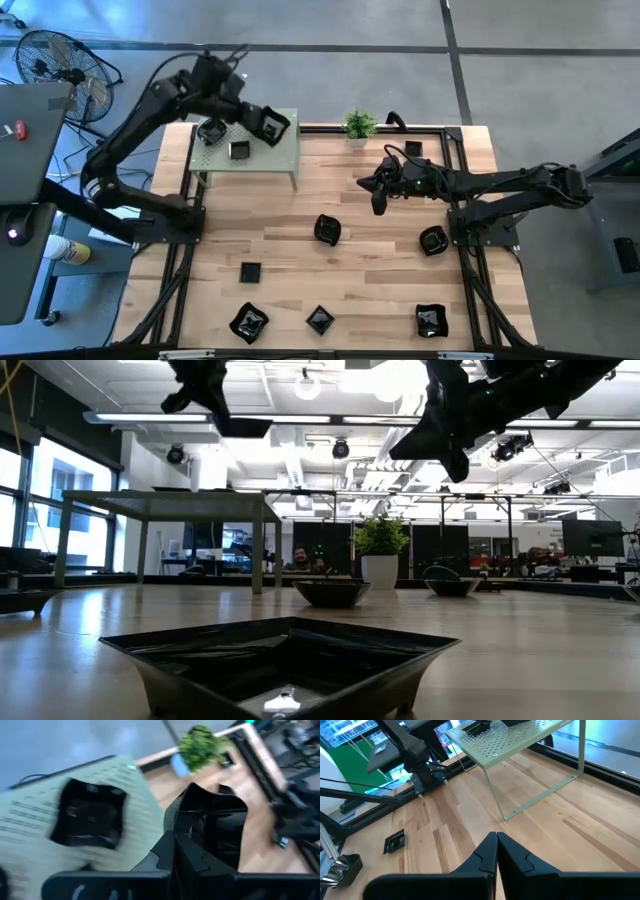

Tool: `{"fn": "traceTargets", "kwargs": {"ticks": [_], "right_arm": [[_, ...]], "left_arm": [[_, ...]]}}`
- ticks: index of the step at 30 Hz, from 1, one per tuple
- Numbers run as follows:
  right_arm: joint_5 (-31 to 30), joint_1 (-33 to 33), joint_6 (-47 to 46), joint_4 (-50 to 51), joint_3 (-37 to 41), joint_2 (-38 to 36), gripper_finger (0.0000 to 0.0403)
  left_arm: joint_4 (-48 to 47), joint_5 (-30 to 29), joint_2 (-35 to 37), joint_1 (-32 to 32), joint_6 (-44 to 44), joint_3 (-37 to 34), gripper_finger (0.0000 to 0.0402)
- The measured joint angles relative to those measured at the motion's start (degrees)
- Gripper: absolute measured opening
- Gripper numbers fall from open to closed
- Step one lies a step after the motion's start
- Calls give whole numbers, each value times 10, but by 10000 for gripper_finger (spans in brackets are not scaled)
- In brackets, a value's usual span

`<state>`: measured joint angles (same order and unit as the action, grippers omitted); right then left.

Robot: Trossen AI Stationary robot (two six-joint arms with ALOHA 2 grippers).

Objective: Pick & Place Mini shaped plates
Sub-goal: Stack the black distorted square plate on top of the black distorted square plate on the shelf, then stack the black leaf-shaped plate on top of the black leaf-shaped plate on the shelf

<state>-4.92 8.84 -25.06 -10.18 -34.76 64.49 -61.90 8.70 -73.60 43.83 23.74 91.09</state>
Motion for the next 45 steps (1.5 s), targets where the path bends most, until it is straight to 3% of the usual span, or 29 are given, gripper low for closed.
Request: {"fn": "traceTargets", "kwargs": {"ticks": [7,15,32,45], "right_arm": [[14,0,0,-1,0,0,6],[19,0,10,-1,0,0,6],[19,2,20,0,0,0,7],[19,2,21,0,0,0,7]], "left_arm": [[-36,40,-53,112,-89,19,0],[-39,75,-101,168,-171,19,0],[-39,83,-173,178,-155,19,5],[-44,82,-173,177,-155,20,87]]}}
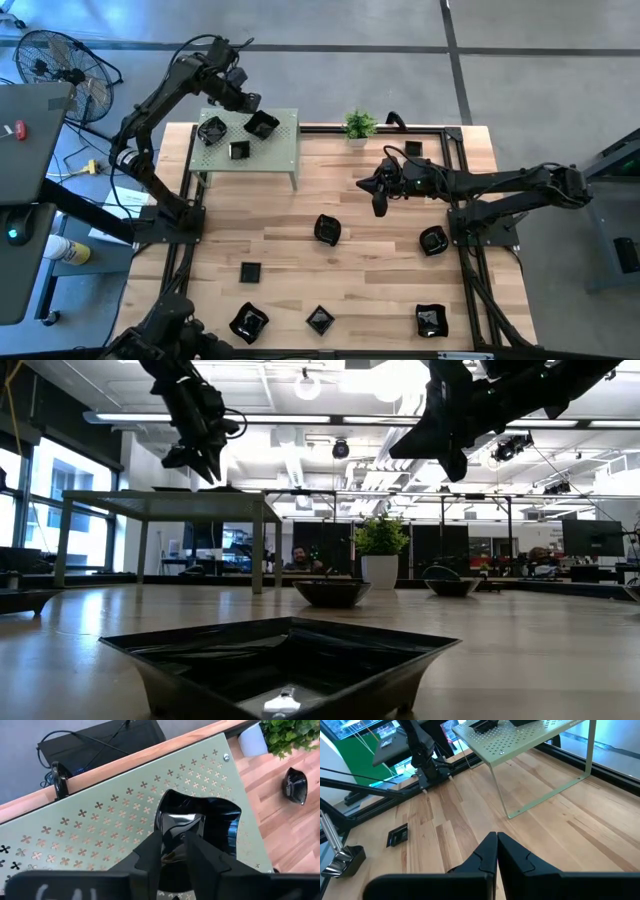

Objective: Pick & Place Mini shaped plates
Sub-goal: Stack the black leaf-shaped plate on top of the black leaf-shaped plate on the shelf

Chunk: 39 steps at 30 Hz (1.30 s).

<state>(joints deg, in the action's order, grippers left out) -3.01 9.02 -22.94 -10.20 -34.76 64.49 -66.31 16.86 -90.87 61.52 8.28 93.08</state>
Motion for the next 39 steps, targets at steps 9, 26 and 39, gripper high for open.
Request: {"fn": "traceTargets", "kwargs": {"ticks": [9,26,39], "right_arm": [[0,0,-1,0,0,0,7],[45,6,38,-11,0,0,3],[149,12,64,-11,0,0,2]], "left_arm": [[9,-16,46,-24,-7,45,53],[334,-193,109,-425,-13,-15,1],[559,-231,109,-551,29,-180,1]]}}
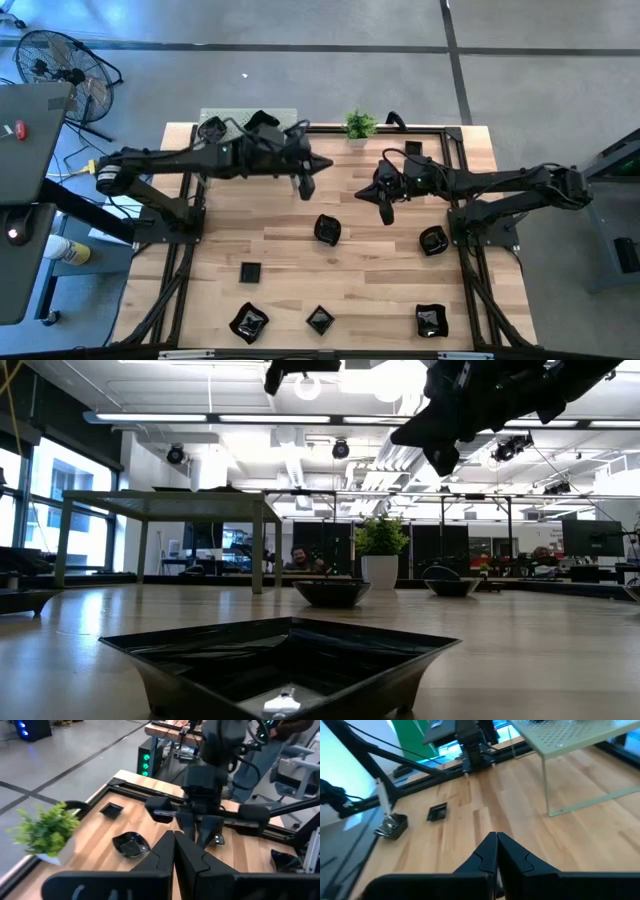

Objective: Pick & Place Mini shaped plates
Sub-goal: Stack the black leaf-shaped plate on top of the black leaf-shaped plate on the shelf

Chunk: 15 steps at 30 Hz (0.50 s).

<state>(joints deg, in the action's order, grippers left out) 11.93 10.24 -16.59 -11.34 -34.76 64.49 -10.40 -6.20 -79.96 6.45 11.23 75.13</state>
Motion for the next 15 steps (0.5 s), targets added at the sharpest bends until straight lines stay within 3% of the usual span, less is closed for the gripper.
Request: {"fn": "traceTargets", "kwargs": {"ticks": [7,15], "right_arm": [[6,-19,-40,65,-4,-5,1],[-72,-76,-59,322,-98,-16,2]], "left_arm": [[71,-2,21,-18,-1,-71,1],[74,29,100,-16,-35,-142,1]]}}
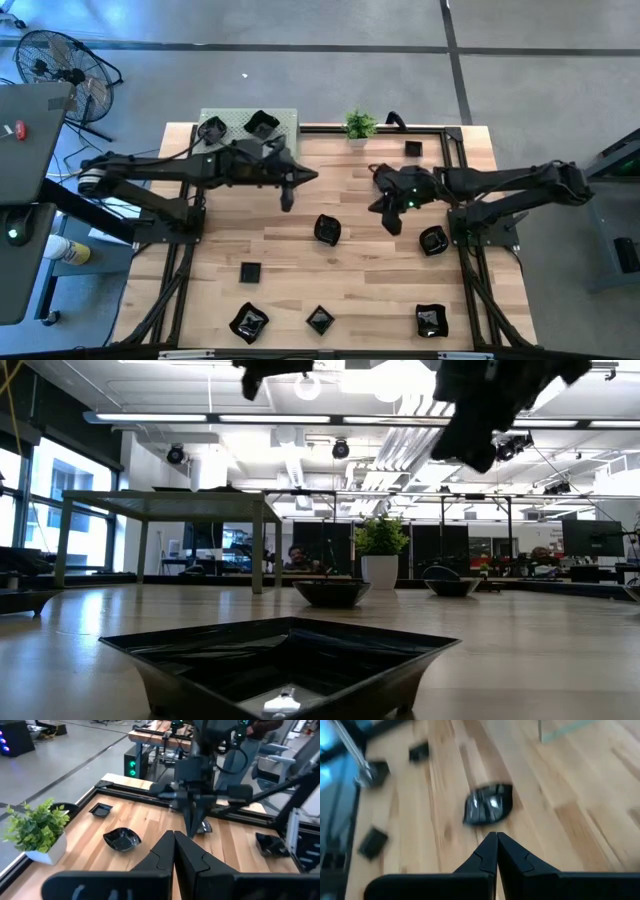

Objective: Pick & Place Mini shaped plates
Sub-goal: Stack the black leaf-shaped plate on top of the black leaf-shaped plate on the shelf

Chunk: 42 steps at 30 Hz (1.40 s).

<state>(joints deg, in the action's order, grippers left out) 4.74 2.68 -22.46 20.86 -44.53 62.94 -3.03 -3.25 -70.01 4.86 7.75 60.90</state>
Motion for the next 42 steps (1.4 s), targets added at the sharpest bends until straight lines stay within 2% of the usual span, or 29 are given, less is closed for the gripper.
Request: {"fn": "traceTargets", "kwargs": {"ticks": [5,11,17,21,27,30,35,42], "right_arm": [[-11,-48,-29,163,-59,1,2],[31,-141,-109,285,-90,1,11],[88,-255,-202,293,-58,1,59],[122,-316,-259,264,-17,1,98],[125,-377,-292,243,54,1,133],[110,-380,-300,271,69,1,141],[23,-380,-268,344,67,1,144],[-58,-380,-179,335,91,1,144]], "left_arm": [[16,14,58,0,0,-53,1],[63,14,118,0,-7,-113,1],[46,13,129,0,-15,-128,1],[36,14,127,0,-14,-128,1],[24,14,127,0,5,-128,1],[24,13,127,0,7,-128,1],[24,12,127,0,6,-128,1],[10,12,127,0,5,-127,1]]}}
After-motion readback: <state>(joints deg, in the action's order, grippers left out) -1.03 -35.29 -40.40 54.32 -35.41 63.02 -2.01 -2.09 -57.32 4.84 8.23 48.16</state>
